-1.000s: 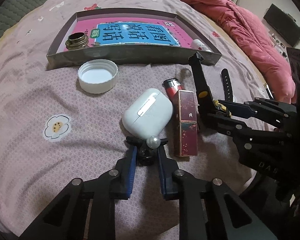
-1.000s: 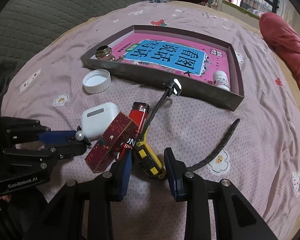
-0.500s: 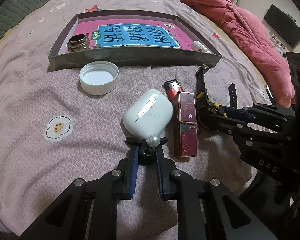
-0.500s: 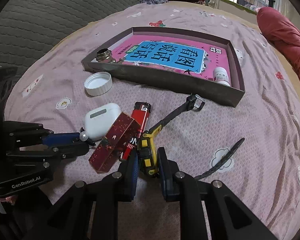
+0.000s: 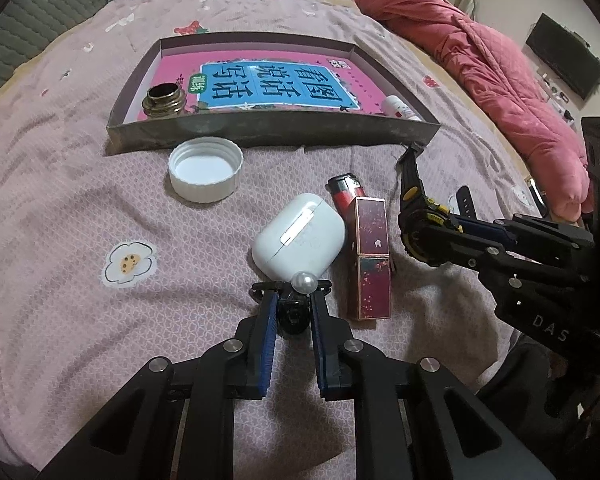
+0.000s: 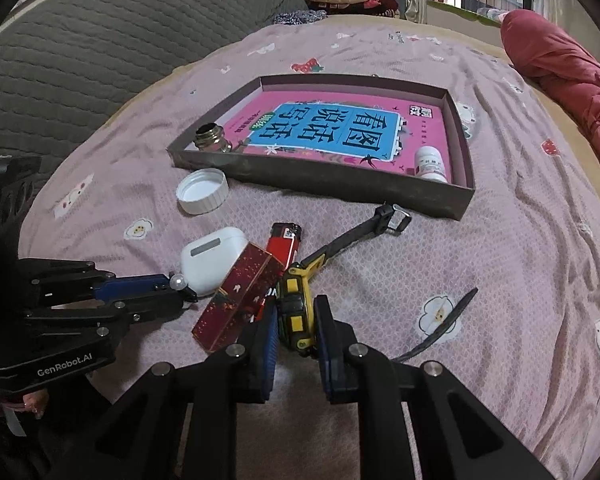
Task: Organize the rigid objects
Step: 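Close left gripper on the black pearl item while right gripper closes on the watch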
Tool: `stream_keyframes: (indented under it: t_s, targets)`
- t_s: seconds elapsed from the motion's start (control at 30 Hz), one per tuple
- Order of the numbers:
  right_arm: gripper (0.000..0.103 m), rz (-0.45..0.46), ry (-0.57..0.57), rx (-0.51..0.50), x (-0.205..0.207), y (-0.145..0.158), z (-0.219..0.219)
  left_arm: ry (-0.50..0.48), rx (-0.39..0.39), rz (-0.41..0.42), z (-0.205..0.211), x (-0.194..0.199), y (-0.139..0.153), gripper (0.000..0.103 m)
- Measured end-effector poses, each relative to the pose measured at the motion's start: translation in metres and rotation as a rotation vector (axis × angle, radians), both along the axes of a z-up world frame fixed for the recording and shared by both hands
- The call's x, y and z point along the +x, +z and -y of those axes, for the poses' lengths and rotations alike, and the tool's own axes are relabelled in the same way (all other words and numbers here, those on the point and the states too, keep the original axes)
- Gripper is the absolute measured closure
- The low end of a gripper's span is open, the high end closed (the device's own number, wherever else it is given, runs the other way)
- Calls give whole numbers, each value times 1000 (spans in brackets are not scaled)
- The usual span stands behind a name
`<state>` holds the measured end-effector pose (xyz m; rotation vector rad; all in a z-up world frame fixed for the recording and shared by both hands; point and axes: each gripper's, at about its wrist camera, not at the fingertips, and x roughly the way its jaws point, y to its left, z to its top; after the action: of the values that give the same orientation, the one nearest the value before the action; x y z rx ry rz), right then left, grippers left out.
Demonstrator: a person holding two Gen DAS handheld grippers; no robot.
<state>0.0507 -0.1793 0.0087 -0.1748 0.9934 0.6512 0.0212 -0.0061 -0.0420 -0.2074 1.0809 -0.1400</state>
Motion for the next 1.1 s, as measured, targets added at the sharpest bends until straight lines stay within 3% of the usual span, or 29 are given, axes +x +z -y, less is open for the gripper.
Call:
stream_keyframes:
  t_s: [0.63,1.1]
  targets:
    - [86,50,-11,94,-6,22,3,9,35,75,-2,-6,25,87]
    - [86,61,-14,100,-7,23,1,18,36,83,-4,-6,28,87]
